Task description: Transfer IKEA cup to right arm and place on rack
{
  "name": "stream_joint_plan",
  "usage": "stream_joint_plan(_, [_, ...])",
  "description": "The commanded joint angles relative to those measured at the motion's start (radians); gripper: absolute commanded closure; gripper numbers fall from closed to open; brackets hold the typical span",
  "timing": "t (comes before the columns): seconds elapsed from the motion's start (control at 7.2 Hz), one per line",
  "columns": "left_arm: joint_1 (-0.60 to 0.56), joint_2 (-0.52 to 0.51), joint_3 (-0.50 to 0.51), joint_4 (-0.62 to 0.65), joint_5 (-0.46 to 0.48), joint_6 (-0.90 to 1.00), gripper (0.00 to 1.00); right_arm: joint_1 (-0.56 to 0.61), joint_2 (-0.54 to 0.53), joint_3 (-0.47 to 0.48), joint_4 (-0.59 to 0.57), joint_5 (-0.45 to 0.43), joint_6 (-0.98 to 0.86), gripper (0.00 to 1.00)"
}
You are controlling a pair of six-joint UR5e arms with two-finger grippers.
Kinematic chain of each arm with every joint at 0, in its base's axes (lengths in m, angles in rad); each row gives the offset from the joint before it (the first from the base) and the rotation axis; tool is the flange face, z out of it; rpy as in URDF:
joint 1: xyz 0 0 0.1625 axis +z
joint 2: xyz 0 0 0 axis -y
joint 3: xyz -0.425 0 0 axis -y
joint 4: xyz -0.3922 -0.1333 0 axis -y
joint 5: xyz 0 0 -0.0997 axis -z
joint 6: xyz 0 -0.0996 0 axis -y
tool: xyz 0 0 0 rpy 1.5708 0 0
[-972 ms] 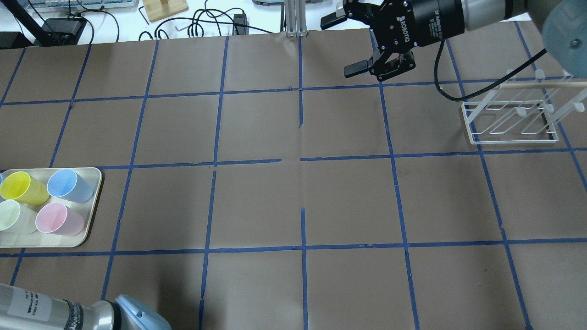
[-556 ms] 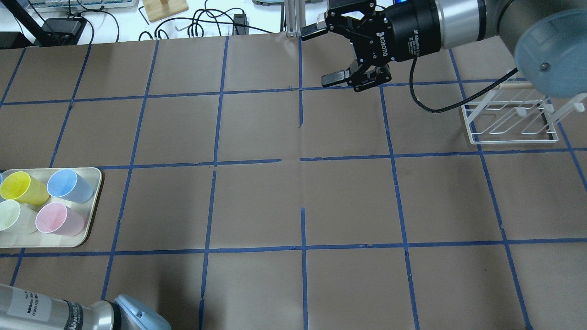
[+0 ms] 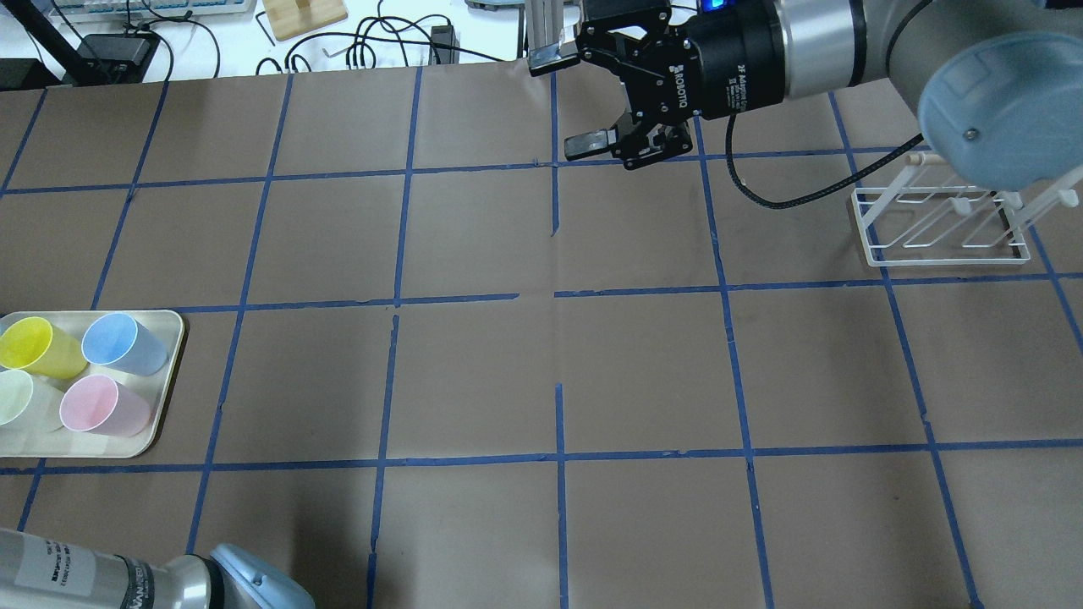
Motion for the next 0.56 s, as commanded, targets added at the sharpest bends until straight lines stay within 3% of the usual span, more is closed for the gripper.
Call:
stream_joint_plan(0.0, [0.011, 0.055, 0.167, -0.290, 0.008, 0.028, 1.00, -0.001, 0.004, 0.003, 0.004, 0.000, -0.001, 0.00])
stream_joint_plan(0.14, [0.004, 0.059, 0.261, -0.491, -0.021, 0.036, 1.00, -0.003, 0.004, 0.004, 0.005, 0.003, -0.004, 0.00])
stream_joint_plan(0.28, [-0.002, 0.074, 0.303, -0.648, -0.161, 0.050, 1.00, -0.007, 0.007, 0.005, 0.009, 0.082, -0.008, 0.00])
stream_joint_plan(0.42, [-0.029, 0.100, 0.312, -0.798, -0.236, 0.059, 1.00, -0.006, 0.007, 0.019, 0.006, 0.188, -0.008, 0.00])
